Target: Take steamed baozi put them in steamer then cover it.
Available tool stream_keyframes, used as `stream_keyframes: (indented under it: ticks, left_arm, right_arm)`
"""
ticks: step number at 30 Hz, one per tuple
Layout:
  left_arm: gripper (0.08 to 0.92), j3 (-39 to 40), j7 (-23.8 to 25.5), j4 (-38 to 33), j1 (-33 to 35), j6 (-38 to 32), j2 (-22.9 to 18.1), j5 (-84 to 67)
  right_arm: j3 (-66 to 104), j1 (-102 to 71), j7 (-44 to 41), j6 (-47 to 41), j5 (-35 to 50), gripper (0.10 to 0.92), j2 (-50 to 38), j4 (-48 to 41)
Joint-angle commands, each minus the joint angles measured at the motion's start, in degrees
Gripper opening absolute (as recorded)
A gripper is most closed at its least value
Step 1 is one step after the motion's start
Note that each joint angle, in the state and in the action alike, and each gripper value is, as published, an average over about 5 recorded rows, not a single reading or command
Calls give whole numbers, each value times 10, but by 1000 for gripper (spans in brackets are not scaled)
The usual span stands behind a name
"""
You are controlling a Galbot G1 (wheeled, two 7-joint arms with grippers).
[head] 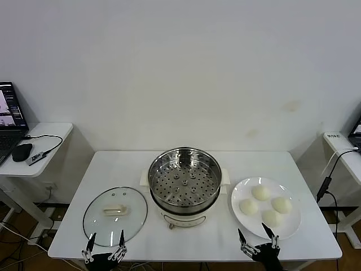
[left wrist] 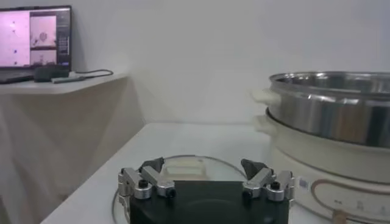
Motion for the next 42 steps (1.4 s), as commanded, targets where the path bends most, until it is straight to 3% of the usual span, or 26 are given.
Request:
stream_keyframes:
  ticks: [1, 11, 20, 31, 42]
  left_arm:
    - [823, 6, 13, -35, -5, 84, 7, 38]
    - [823, 5, 16, -47, -18, 89, 11, 40]
    - [823, 8, 13, -56, -28, 91, 18, 40]
    - [823, 9, 20, -56, -38, 92, 18, 44]
    - [823, -3, 20, -56, -41, 90, 17, 51]
  right_arm:
    - [20, 13, 8, -1, -64, 823, -8, 4]
    - [97, 111, -18, -45, -264, 823, -115, -36]
    - [82, 242, -124, -94, -336, 823, -265, -119]
    - [-105, 448, -335, -91, -349, 823, -466, -246]
    - [-515, 830, -512, -71, -274, 823, -478, -397]
